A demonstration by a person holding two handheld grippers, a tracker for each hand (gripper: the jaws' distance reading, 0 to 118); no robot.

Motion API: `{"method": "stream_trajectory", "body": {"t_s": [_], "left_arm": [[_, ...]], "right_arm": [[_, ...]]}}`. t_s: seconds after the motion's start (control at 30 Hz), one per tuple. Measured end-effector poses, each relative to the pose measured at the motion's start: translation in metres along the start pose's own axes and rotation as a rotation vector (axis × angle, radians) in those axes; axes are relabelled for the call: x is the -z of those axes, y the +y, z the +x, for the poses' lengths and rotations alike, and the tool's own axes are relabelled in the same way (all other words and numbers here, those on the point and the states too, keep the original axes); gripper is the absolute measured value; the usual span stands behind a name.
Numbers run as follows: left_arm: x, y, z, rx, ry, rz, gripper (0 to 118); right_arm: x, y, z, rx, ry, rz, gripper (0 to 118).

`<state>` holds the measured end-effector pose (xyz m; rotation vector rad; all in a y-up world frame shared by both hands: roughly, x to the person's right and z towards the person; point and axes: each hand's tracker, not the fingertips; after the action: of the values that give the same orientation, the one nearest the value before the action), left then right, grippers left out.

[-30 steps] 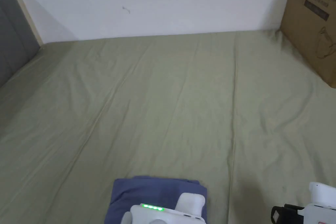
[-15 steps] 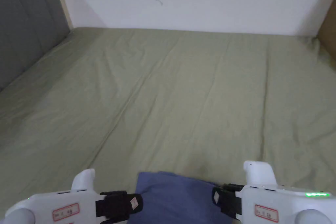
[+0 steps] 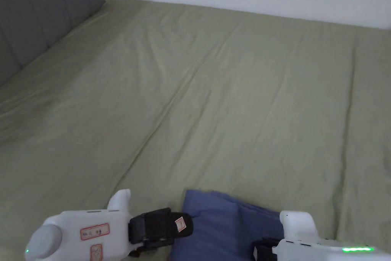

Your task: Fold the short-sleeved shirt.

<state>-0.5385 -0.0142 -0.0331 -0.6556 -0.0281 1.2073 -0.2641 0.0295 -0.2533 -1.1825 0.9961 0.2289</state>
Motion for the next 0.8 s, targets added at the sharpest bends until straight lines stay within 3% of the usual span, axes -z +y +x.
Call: {"method": "stream_trajectory", "body": {"t_s": [0.1, 0.23, 0.27, 0.3, 0.33, 0.37, 0.4, 0.47, 0.57, 0.7, 0.8], "left_arm": [[0.031, 0.01, -0.015, -0.084, -0.116, -0.048, 118], [0.054, 0.015, -0.015, -0.095, -0.23, -0.084, 115], [0.062, 0.015, -0.018, -0.116, -0.259, -0.098, 103], [0.069, 0.013, -0.022, -0.132, -0.243, -0.116, 84], [0.073, 0.011, -0.023, -0.147, -0.193, -0.117, 48], [0.077, 0.01, -0.025, -0.147, -0.106, -0.137, 21], [0.081, 0.009, -0.027, -0.139, -0.071, -0.164, 21], [0.072, 0.014, -0.026, -0.125, -0.167, -0.145, 21], [0.063, 0.017, -0.012, -0.029, -0.058, -0.163, 21], [0.039, 0.032, -0.007, -0.011, -0.028, -0.143, 21], [0.005, 0.056, -0.005, 0.065, 0.109, -0.128, 21]], "right_arm": [[0.0, -0.001, -0.002, -0.007, -0.01, 0.001, 0], [0.0, 0.001, 0.004, 0.027, 0.009, -0.004, 0], [0.0, 0.001, 0.005, 0.038, 0.016, -0.005, 0], [0.001, 0.001, 0.007, 0.048, 0.018, -0.006, 0], [0.0, 0.001, 0.009, 0.056, 0.024, -0.006, 0], [-0.001, 0.001, 0.009, 0.064, 0.028, -0.005, 0], [-0.002, 0.001, 0.009, 0.071, 0.026, -0.006, 0], [-0.005, 0.002, 0.009, 0.072, 0.03, -0.006, 0], [-0.013, 0.003, 0.004, 0.067, 0.033, 0.01, 0], [-0.027, 0.009, -0.001, 0.064, 0.047, 0.054, 0], [-0.034, 0.012, -0.003, 0.06, 0.048, 0.071, 0]]}}
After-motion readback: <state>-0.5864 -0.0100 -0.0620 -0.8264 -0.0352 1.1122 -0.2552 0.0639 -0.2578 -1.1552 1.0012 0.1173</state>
